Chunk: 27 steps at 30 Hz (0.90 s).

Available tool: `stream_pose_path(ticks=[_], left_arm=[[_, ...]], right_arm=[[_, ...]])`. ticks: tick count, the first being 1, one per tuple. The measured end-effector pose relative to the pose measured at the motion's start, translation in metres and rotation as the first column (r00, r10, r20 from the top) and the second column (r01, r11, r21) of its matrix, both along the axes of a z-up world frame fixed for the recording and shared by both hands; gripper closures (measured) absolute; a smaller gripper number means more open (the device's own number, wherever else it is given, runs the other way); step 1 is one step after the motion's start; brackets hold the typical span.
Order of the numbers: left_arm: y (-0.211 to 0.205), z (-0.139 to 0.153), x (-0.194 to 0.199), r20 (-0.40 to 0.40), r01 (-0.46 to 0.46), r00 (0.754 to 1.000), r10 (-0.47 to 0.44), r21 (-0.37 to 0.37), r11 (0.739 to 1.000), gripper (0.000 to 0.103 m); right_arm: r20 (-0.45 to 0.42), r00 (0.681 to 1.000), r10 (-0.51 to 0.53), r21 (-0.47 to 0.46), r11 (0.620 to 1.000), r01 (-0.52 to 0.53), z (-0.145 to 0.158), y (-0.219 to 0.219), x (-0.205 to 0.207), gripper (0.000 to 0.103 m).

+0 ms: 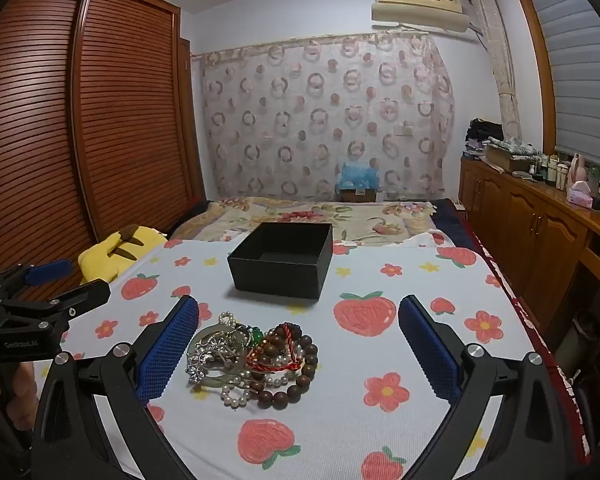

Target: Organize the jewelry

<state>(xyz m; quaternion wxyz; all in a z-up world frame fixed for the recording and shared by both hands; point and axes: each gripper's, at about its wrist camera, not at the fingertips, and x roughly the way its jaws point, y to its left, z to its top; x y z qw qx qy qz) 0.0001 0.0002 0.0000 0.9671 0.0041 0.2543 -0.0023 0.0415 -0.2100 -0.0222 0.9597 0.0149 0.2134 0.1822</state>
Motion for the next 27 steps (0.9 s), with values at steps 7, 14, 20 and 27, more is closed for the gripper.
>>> stream_pose_path(ticks=[7, 14, 20, 27], left_arm=[[-0.0002, 0.0001, -0.0001, 0.003, 0.001, 1.000, -0.001, 0.002, 1.000, 0.007], [-0.0042, 0.0057, -0.0014, 0.010, 0.006, 1.000, -0.006, 0.002, 1.000, 0.007], [-0.0031, 0.0041, -0.0021, 0.014, 0.003, 1.000, -0.003, 0.002, 1.000, 0.007], [-0.0030, 0.0068, -0.0064, 0.016, 0.006, 1.000, -0.006, 0.001, 1.000, 0.007]], right_arm=[[0.004, 1.000, -0.002, -0.002, 1.000, 0.002, 0.0000, -0.0001, 0.0000, 0.002], [0.002, 1.000, 0.000, -0.001, 1.000, 0.000, 0.0004, -0.0003, -0.0002, 0.002], [0.003, 1.000, 0.000, -0.001, 1.000, 0.000, 0.0009, -0.0005, -0.0006, 0.002], [0.004, 1.000, 0.000, -0.001, 1.000, 0.000, 0.0011, -0.0008, -0.0006, 0.002]])
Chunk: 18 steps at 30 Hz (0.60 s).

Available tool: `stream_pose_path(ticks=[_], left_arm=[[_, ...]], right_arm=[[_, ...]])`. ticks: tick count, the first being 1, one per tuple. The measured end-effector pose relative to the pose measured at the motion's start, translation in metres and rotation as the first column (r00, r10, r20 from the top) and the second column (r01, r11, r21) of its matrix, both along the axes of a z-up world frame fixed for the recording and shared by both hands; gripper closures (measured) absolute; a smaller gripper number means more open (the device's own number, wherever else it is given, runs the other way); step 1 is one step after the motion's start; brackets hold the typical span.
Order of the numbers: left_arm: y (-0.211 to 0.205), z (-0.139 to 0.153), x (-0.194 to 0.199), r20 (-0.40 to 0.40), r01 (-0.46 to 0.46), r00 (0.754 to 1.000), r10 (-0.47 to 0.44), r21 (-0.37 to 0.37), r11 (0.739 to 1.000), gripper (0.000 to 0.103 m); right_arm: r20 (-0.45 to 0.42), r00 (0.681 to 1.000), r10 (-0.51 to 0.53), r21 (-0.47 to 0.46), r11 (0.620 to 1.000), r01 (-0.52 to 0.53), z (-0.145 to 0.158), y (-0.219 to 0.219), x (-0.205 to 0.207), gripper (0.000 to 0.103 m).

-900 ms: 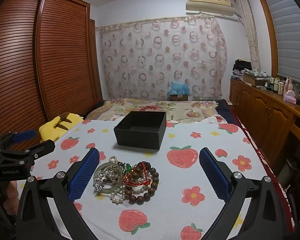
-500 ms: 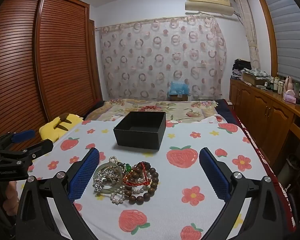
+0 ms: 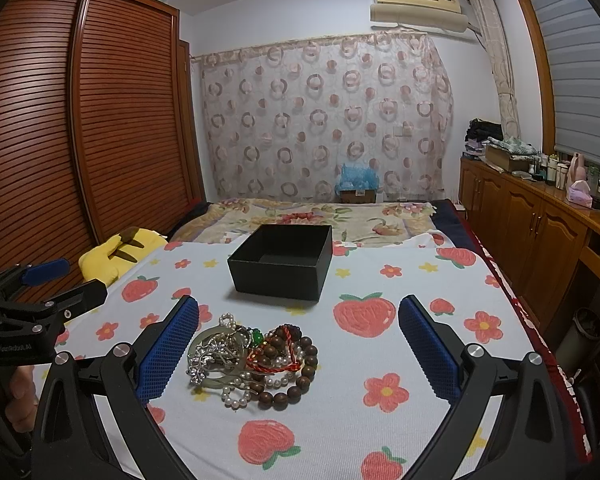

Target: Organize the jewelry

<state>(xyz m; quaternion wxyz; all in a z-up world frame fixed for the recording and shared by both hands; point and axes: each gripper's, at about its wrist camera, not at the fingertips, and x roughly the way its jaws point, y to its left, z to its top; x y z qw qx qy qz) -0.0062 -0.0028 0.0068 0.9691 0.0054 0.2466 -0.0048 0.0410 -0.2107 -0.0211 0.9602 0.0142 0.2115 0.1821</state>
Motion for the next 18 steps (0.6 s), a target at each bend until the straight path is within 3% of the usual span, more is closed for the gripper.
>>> stream_pose_path(ticks=[18], left_arm=[[-0.0030, 0.0035, -0.0025, 0.005, 0.000, 1.000, 0.000, 0.002, 1.000, 0.007]], right_arm=[[0.001, 1.000, 0.001, 0.002, 1.000, -0.001, 0.0003, -0.0004, 0.0001, 0.002]])
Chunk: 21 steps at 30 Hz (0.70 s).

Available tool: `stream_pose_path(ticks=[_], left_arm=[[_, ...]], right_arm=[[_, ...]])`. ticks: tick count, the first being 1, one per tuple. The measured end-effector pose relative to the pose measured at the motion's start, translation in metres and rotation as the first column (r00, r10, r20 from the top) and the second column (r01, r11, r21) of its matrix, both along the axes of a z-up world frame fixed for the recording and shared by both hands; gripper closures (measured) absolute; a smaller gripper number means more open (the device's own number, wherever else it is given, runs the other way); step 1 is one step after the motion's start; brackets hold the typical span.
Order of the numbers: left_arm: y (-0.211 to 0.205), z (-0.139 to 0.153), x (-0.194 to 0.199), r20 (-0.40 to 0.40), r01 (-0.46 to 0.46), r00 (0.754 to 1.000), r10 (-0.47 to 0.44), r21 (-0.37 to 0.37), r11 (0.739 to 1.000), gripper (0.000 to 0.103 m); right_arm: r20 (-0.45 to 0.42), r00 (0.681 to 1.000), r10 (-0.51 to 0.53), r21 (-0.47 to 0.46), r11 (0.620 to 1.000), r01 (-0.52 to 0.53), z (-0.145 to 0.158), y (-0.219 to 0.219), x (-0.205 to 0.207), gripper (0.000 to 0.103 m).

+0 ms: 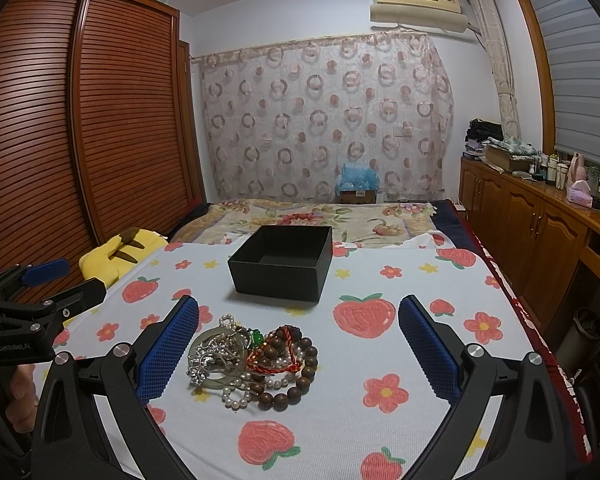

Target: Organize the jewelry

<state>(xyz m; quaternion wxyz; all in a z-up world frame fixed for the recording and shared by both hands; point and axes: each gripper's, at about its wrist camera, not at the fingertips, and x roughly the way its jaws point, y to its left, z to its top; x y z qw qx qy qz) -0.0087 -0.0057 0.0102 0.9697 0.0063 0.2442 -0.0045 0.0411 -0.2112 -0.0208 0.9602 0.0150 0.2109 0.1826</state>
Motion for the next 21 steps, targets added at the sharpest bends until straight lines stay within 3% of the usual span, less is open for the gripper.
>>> stream_pose_path(ticks=[21], left_arm=[[-0.005, 0.009, -0.002, 0.004, 0.003, 1.000, -0.003, -0.001, 1.000, 0.007]], right_arm=[[0.003, 1.000, 0.000, 0.001, 1.000, 0.000, 0.002, -0.001, -0.002, 0.002]])
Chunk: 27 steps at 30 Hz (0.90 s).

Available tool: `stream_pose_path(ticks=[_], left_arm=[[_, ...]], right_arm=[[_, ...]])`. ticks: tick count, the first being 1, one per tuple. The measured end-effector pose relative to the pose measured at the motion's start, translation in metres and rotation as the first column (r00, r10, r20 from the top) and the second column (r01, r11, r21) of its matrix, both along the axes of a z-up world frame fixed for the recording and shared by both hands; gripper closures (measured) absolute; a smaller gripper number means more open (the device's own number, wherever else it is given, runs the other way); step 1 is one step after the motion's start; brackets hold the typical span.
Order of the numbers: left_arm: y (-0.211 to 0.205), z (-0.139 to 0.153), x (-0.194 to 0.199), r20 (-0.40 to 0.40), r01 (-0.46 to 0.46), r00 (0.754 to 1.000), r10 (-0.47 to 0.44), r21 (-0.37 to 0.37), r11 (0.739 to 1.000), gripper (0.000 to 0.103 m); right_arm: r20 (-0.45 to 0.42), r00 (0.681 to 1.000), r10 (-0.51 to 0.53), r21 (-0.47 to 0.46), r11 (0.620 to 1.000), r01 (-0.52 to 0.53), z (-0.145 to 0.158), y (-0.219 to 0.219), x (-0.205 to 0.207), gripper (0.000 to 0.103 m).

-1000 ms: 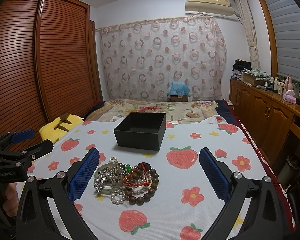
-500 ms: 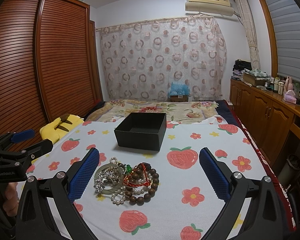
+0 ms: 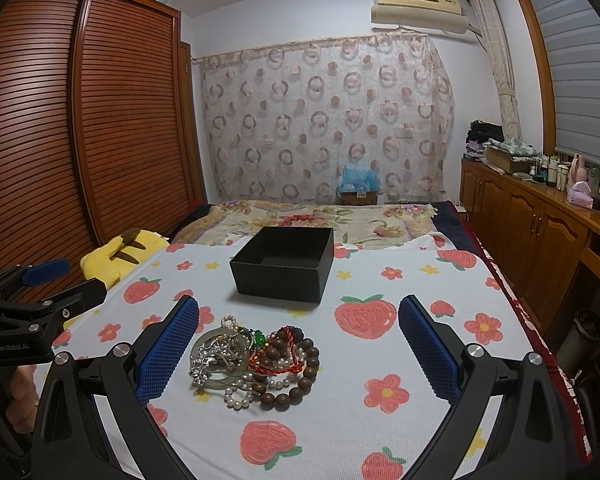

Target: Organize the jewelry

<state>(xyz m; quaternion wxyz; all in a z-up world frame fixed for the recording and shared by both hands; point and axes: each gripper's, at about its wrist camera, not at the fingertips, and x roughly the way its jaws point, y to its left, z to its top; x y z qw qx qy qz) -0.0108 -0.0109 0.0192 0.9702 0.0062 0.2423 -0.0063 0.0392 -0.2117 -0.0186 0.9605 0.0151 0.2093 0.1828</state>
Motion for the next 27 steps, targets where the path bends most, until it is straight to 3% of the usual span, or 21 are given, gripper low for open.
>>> stream_pose_path(ticks=[27], left_arm=[[-0.011, -0.002, 0.002, -0.018, 0.007, 1.000, -0.007, -0.001, 1.000, 0.007]], right_arm=[[-0.003, 1.000, 0.006, 0.001, 1.000, -0.006, 0.000, 0.000, 0.000, 0.002]])
